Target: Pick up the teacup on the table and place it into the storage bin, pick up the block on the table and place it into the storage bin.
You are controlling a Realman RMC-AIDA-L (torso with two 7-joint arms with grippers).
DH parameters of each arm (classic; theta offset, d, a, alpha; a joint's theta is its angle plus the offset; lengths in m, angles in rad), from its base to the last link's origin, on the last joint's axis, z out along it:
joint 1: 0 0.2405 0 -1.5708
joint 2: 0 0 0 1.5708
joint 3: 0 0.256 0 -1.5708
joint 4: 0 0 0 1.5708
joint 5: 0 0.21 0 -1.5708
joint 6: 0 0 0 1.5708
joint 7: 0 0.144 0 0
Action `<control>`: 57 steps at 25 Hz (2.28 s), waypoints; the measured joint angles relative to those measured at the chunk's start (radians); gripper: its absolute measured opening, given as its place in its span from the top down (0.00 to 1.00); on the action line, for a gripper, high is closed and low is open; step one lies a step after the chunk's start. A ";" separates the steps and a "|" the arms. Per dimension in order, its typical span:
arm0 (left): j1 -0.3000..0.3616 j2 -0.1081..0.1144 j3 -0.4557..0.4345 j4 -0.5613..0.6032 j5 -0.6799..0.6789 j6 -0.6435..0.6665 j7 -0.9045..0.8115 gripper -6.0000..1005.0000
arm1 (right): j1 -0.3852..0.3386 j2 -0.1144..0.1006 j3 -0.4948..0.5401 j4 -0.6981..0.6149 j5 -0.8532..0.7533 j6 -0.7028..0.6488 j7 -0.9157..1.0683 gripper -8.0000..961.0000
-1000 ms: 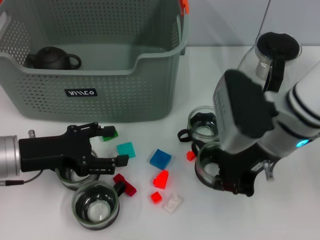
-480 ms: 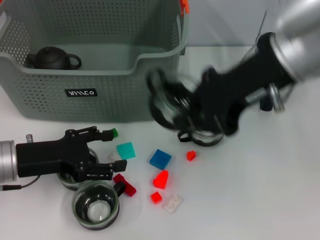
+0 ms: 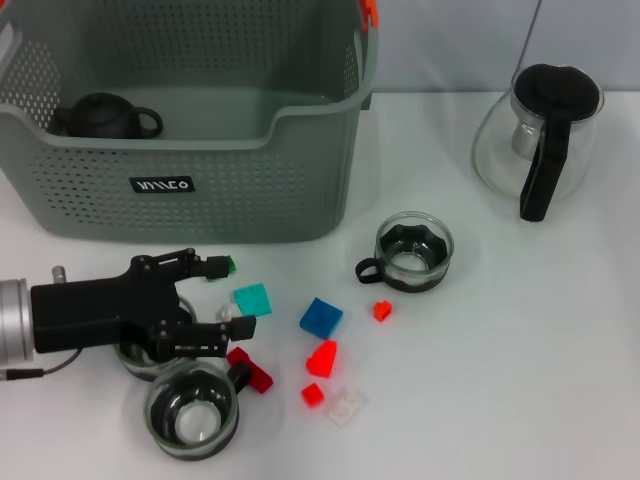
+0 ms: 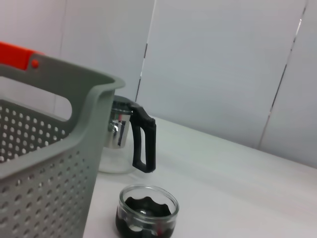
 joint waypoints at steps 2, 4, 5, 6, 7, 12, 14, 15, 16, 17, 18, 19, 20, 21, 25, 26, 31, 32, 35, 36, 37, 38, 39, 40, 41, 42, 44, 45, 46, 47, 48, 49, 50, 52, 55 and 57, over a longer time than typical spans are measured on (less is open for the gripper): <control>0.000 0.000 -0.004 0.000 -0.005 0.001 0.001 0.14 | 0.062 -0.017 -0.019 0.128 -0.028 0.114 -0.007 0.94; -0.002 0.002 -0.009 -0.001 -0.009 0.002 0.001 0.14 | 0.112 -0.017 -0.043 0.227 -0.071 0.223 -0.016 0.94; -0.002 0.003 -0.013 -0.001 -0.009 0.002 0.001 0.14 | 0.135 -0.012 -0.056 0.276 -0.095 0.286 -0.022 0.94; -0.003 0.003 -0.018 -0.001 -0.010 0.002 0.001 0.14 | 0.162 -0.002 -0.070 0.328 -0.119 0.351 -0.030 0.94; -0.004 0.003 -0.022 -0.001 -0.012 0.003 0.001 0.14 | 0.179 0.005 -0.080 0.366 -0.131 0.399 -0.035 0.94; -0.006 0.004 -0.026 -0.003 -0.018 0.007 0.001 0.14 | 0.237 0.058 -0.178 0.529 -0.157 0.632 -0.072 0.94; -0.007 0.002 -0.026 -0.004 -0.019 0.013 0.002 0.14 | 0.239 0.068 -0.241 0.569 -0.135 0.696 -0.078 0.94; -0.007 0.001 -0.026 -0.004 -0.019 0.020 0.003 0.14 | 0.239 0.070 -0.278 0.591 -0.110 0.731 -0.081 0.94; -0.007 0.001 -0.026 -0.004 -0.019 0.024 0.004 0.14 | 0.235 0.071 -0.315 0.611 -0.078 0.765 -0.087 0.94; -0.006 0.001 -0.026 -0.004 -0.019 0.028 0.004 0.14 | 0.230 0.070 -0.351 0.628 -0.043 0.794 -0.094 0.94; -0.006 0.001 -0.026 -0.004 -0.019 0.028 0.004 0.14 | 0.222 0.071 -0.376 0.638 -0.012 0.814 -0.105 0.94; -0.005 0.001 -0.026 -0.004 -0.019 0.030 0.005 0.14 | 0.213 0.071 -0.401 0.645 0.021 0.835 -0.118 0.93; -0.003 0.000 -0.026 -0.004 -0.020 0.031 0.006 0.14 | 0.202 0.071 -0.421 0.648 0.049 0.850 -0.130 0.93; -0.002 0.000 -0.026 -0.004 -0.020 0.031 0.006 0.14 | 0.191 0.071 -0.440 0.648 0.070 0.861 -0.137 0.93; 0.000 -0.001 -0.028 -0.004 -0.023 0.031 0.006 0.14 | 0.160 0.072 -0.490 0.650 0.111 0.892 -0.146 0.93; 0.000 -0.001 -0.028 -0.004 -0.024 0.031 0.006 0.14 | 0.156 0.072 -0.493 0.651 0.112 0.896 -0.146 0.93; 0.001 -0.001 -0.028 -0.006 -0.034 0.031 0.007 0.14 | 0.148 0.072 -0.495 0.664 0.114 0.895 -0.146 0.93; 0.001 -0.001 -0.030 -0.006 -0.034 0.031 0.007 0.14 | 0.148 0.072 -0.495 0.667 0.113 0.892 -0.144 0.93; 0.001 -0.001 -0.036 -0.006 -0.035 0.031 0.007 0.14 | 0.146 0.070 -0.495 0.674 0.113 0.886 -0.139 0.93; 0.001 -0.002 -0.037 -0.006 -0.036 0.030 0.007 0.14 | 0.145 0.069 -0.495 0.676 0.113 0.886 -0.138 0.93; 0.002 -0.002 -0.037 -0.006 -0.036 0.030 0.007 0.14 | 0.143 0.069 -0.496 0.676 0.113 0.886 -0.138 0.93; 0.002 -0.003 -0.037 -0.006 -0.036 0.030 0.007 0.14 | 0.141 0.068 -0.496 0.677 0.113 0.885 -0.138 0.93; 0.002 -0.003 -0.037 -0.006 -0.036 0.030 0.007 0.14 | 0.140 0.068 -0.496 0.677 0.111 0.886 -0.137 0.93; 0.002 -0.003 -0.037 -0.006 -0.036 0.030 0.007 0.14 | 0.138 0.068 -0.496 0.677 0.111 0.887 -0.137 0.93; 0.002 -0.004 -0.037 -0.006 -0.036 0.030 0.007 0.14 | 0.137 0.068 -0.496 0.678 0.110 0.888 -0.137 0.93; 0.002 -0.004 -0.037 -0.006 -0.036 0.030 0.006 0.14 | 0.136 0.068 -0.496 0.678 0.109 0.889 -0.137 0.93; 0.002 -0.004 -0.037 -0.006 -0.036 0.030 0.004 0.14 | 0.134 0.067 -0.496 0.678 0.108 0.890 -0.137 0.93; 0.002 -0.004 -0.037 -0.006 -0.036 0.030 0.003 0.14 | 0.132 0.067 -0.496 0.678 0.108 0.890 -0.137 0.93; 0.003 -0.004 -0.037 -0.006 -0.036 0.030 0.002 0.14 | 0.130 0.066 -0.496 0.678 0.108 0.891 -0.137 0.93; 0.003 -0.004 -0.037 -0.006 -0.036 0.030 0.001 0.14 | 0.129 0.066 -0.496 0.678 0.108 0.892 -0.137 0.93; 0.003 -0.004 -0.037 -0.006 -0.036 0.030 0.001 0.14 | 0.128 0.066 -0.496 0.678 0.108 0.893 -0.137 0.93; 0.005 -0.004 -0.037 -0.006 -0.036 0.030 0.001 0.14 | 0.127 0.065 -0.496 0.678 0.107 0.893 -0.137 0.93; 0.005 -0.004 -0.037 -0.005 -0.036 0.030 0.001 0.14 | 0.127 0.065 -0.496 0.678 0.107 0.894 -0.137 0.93; 0.005 -0.005 -0.037 -0.006 -0.036 0.030 0.000 0.15 | 0.126 0.065 -0.496 0.679 0.106 0.894 -0.137 0.93; 0.005 -0.005 -0.037 -0.005 -0.035 0.030 0.000 0.15 | 0.124 0.065 -0.496 0.679 0.106 0.894 -0.137 0.93; 0.005 -0.005 -0.037 -0.006 -0.035 0.030 0.000 0.15 | 0.122 0.065 -0.496 0.679 0.106 0.894 -0.137 0.93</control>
